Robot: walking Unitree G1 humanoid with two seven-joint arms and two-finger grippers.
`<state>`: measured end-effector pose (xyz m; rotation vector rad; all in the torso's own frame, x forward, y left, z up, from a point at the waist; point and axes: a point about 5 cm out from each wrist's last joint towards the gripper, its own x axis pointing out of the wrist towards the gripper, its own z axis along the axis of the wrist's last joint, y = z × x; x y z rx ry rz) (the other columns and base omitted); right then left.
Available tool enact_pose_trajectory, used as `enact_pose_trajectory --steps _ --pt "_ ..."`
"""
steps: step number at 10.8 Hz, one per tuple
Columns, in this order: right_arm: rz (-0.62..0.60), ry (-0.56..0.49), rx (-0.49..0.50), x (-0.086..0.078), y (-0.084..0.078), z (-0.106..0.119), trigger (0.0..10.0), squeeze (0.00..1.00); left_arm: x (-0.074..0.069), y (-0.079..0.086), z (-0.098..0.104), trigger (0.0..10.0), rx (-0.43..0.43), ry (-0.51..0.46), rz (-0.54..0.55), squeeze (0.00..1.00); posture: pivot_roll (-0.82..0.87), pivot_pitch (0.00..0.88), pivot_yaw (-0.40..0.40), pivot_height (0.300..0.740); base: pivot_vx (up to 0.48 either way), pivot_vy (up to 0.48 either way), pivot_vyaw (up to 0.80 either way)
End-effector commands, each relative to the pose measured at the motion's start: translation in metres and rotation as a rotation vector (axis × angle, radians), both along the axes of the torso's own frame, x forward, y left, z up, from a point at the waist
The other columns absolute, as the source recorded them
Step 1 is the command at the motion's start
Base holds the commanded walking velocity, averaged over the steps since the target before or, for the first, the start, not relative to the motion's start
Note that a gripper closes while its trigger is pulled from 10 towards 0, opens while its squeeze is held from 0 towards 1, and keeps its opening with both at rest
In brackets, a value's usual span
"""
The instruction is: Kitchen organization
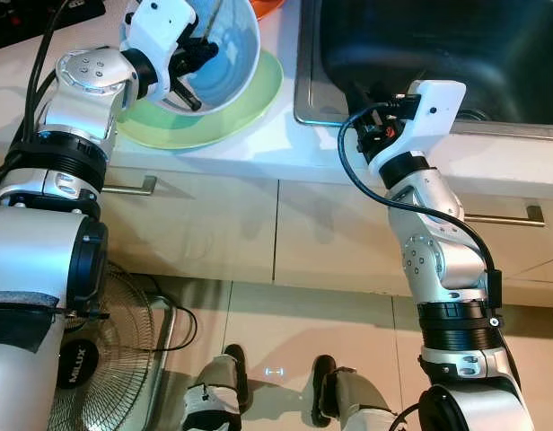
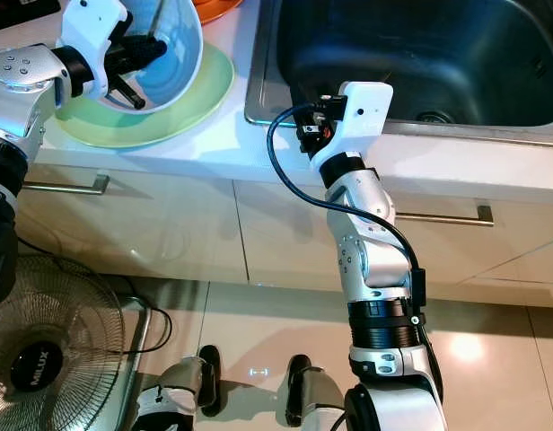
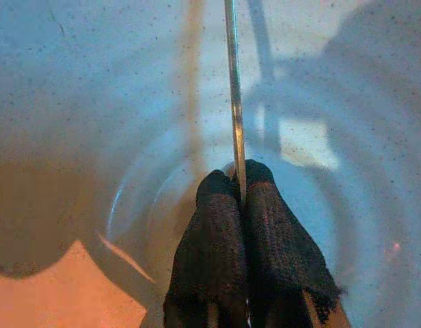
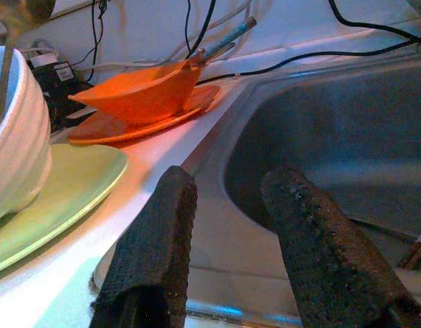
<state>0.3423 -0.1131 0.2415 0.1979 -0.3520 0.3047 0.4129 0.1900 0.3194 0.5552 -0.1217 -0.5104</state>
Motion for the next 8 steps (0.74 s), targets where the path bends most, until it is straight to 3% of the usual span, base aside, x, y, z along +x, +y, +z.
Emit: enact_pose_trajectory --steps 1,4,5,6,7,8 --pt "0.001 -0.012 -0.002 0.000 -0.001 0.002 10.0 0.00 0.000 0.002 -0.002 0.0 -0.035 0.013 -0.010 0.00 0.15 0.257 0.016 0.740 0.000 0.000 0.00" --pt "0.007 -0.012 -0.013 0.001 -0.001 0.003 10.0 0.00 -0.001 0.002 0.001 0.0 -0.112 -0.001 -0.030 0.00 0.14 0.246 0.011 0.740 0.000 0.000 0.00" --pt "0.011 -0.014 -0.020 0.002 -0.001 0.004 10.0 0.00 -0.004 -0.001 0.019 0.0 -0.194 -0.053 -0.059 0.00 0.14 0.243 0.005 0.740 0.000 0.000 0.00" --pt "0.015 -0.014 -0.024 0.002 -0.001 0.004 10.0 0.00 -0.006 -0.005 0.028 1.8 -0.232 -0.086 -0.088 0.00 0.14 0.242 0.002 0.740 0.000 0.000 0.00" --pt "0.019 -0.014 -0.027 0.003 0.000 0.004 10.0 0.00 -0.007 -0.009 0.033 10.0 -0.245 -0.108 -0.113 0.00 0.14 0.240 -0.001 0.740 0.000 0.000 0.00" --pt "0.023 -0.014 -0.030 0.003 0.001 0.005 10.0 0.00 -0.010 -0.015 0.036 10.0 -0.249 -0.133 -0.145 0.00 0.15 0.239 -0.004 0.740 0.000 0.000 0.00"
